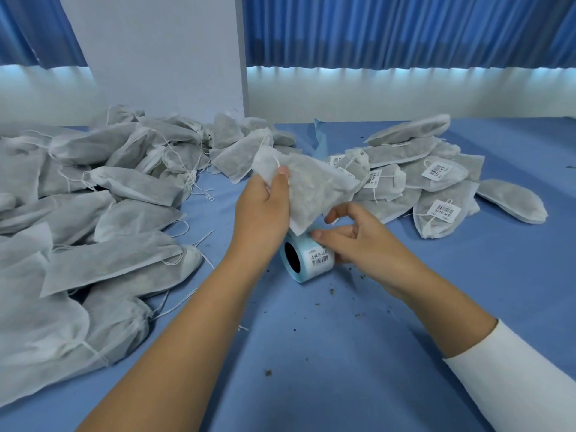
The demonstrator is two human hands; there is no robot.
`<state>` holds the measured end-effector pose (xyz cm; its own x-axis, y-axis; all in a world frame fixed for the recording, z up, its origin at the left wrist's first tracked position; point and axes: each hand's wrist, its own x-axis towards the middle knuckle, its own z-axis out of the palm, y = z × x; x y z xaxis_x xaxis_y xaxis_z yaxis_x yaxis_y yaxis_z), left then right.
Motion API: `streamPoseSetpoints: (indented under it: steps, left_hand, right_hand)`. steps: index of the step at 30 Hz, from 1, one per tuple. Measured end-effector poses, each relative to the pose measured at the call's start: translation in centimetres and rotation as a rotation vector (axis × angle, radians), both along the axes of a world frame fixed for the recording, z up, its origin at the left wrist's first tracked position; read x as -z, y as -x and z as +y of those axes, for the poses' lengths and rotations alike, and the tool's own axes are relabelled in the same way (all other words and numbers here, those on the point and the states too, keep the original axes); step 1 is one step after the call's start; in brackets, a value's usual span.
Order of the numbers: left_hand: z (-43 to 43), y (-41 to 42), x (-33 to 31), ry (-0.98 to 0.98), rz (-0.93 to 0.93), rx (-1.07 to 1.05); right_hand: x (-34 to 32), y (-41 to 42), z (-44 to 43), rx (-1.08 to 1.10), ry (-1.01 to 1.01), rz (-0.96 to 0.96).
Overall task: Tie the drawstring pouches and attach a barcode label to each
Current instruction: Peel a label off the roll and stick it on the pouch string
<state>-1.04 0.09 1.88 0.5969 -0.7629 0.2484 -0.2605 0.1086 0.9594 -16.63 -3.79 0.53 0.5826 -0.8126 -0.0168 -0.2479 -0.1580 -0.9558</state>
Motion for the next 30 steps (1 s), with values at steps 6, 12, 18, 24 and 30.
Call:
streamPoseSetpoints:
  steps: [6, 12, 18, 24, 30]
  left_hand:
    - [-1.0, -0.8, 1.5, -0.049, -0.044, -0.007]
    - [-1.2, -1.4, 1.8, -0.132, 0.085, -0.042]
    - [-1.2, -1.4, 1.6, -0.159, 0.141, -0.038]
    - [-1.2, -1.3, 1.6, -0.139, 0.12, -0.03]
    - [-1.0, -1.2, 1.5, -0.138, 0.107, -0.038]
  right_hand:
    - [-0.4, -0.3, 0.0, 0.037, -0.052, -0.072]
    - [-0.4, 1.0, -0.7, -0.132, 0.156, 0.038]
    - [0.0, 1.1, -0.8, -0.047, 0.323, 0.046]
    - [-0.2, 1.1, -0.6, -0.001, 0.466, 0.046]
    - [-0.4, 1.2, -0.1, 0.005, 0.622, 0.068]
